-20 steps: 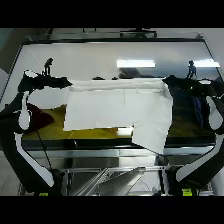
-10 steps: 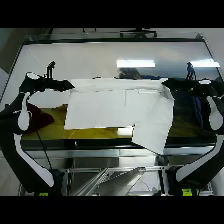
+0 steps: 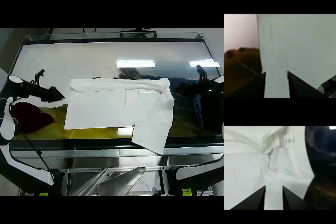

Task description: Fold the shirts.

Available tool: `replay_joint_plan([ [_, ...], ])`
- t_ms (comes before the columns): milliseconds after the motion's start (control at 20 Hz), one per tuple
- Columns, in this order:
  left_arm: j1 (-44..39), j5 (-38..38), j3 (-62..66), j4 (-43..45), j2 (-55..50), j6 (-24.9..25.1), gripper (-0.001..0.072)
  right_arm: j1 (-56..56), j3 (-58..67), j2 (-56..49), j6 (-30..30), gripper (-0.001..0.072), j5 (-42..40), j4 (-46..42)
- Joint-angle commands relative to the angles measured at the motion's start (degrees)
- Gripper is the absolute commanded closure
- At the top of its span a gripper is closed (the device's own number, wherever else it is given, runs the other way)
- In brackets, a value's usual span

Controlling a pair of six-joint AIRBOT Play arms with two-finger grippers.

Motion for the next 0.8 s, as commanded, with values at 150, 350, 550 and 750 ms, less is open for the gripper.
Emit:
replay_joint_plan([
  [150, 0.5, 10.05, -29.55, 2.84, 10.19, 5.31, 0.0415, -9.75, -15.65, 16.24, 2.27, 0.0457, 3.63, -2.69],
  [350, 0.07, 11.87, -32.44, 2.03, 10.16, 5.64, 0.0415, -13.46, -20.04, 21.9, 1.84, 0.0456, 6.8, -2.75],
  [550, -3.19, 9.4, -29.92, -3.1, 10.16, 9.01, 0.0687, -13.46, -26.67, 23.37, 3.28, 0.045, 10.19, -3.58],
  [750, -6.34, 8.46, -26.53, -3.08, 10.16, 8.96, 0.0685, -13.46, -39.54, 23.37, 4.52, 0.0311, 5.42, -3.98],
])
